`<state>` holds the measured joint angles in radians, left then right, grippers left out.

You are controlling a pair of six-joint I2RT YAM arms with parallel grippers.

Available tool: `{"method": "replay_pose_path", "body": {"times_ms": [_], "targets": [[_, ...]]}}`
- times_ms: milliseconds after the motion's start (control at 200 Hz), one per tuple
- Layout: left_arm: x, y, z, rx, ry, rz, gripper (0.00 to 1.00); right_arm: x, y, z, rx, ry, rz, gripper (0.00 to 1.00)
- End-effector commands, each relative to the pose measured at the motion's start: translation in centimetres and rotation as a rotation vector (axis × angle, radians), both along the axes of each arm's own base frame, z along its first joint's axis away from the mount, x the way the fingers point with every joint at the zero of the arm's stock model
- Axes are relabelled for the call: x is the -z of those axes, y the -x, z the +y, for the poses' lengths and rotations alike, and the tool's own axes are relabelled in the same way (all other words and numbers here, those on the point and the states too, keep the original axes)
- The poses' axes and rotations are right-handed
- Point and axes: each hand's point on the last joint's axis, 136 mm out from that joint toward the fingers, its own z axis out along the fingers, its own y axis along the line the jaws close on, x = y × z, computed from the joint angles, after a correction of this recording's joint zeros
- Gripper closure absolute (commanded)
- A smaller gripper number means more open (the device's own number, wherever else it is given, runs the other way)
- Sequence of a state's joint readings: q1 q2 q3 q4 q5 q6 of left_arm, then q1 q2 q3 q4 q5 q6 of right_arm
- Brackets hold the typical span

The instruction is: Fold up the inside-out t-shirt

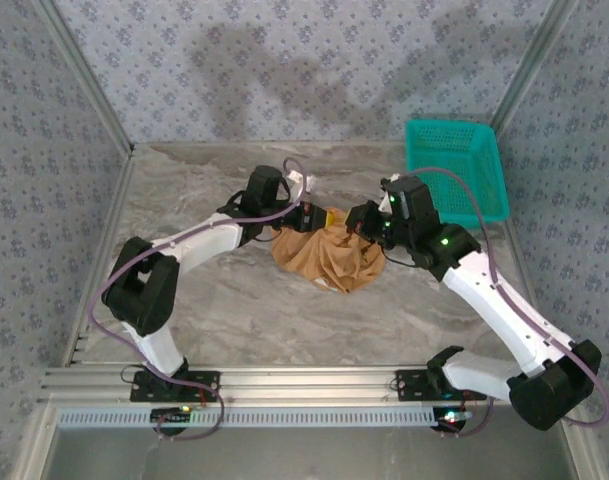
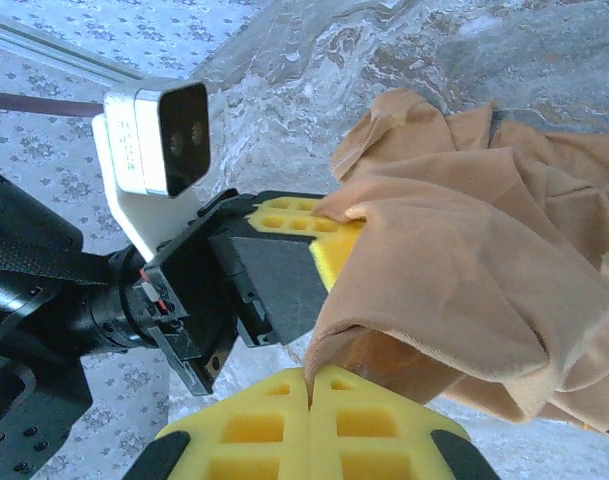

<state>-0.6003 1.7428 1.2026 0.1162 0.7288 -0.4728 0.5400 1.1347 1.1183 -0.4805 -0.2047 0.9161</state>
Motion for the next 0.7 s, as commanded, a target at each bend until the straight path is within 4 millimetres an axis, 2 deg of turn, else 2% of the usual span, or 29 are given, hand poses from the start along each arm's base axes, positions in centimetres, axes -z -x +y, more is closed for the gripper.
{"method": "replay_pose_path", "body": {"times_ms": [0, 95, 190, 270, 370, 440, 570, 695], "targets": [[1.0, -1.7, 1.4, -0.104, -0.076, -0.018, 0.86, -2.0, 0.6, -0.4, -0.025, -0.047, -0.026, 1.00], [1.4, -2.4, 3.7, -0.206, -0.184, -0.084, 0.80, -3.2, -0.2, -1.4, -0.008, -0.120, -0.027, 1.00], [2.2, -3.3, 7.3, -0.351, -0.328, -0.171, 0.66, -4.4, -0.7, -2.6, 0.008, -0.158, -0.026, 1.00], [3.8, -3.8, 10.8, -0.472, -0.459, -0.187, 0.61, -3.8, -1.2, -4.0, 0.040, -0.169, 0.008, 1.00], [6.4, -3.6, 13.6, -0.544, -0.503, -0.108, 0.57, -2.0, -1.9, -6.2, 0.080, -0.215, 0.073, 1.00], [7.7, -3.6, 14.3, -0.563, -0.482, -0.069, 0.50, -0.3, -2.3, -7.4, 0.099, -0.237, 0.123, 1.00], [9.0, -4.6, 15.0, -0.591, -0.451, -0.051, 0.49, 3.1, -2.0, -9.3, 0.149, -0.161, 0.176, 1.00], [10.0, -6.5, 14.8, -0.557, -0.499, -0.056, 0.50, 5.2, -1.8, -9.8, 0.163, -0.140, 0.210, 1.00]]}}
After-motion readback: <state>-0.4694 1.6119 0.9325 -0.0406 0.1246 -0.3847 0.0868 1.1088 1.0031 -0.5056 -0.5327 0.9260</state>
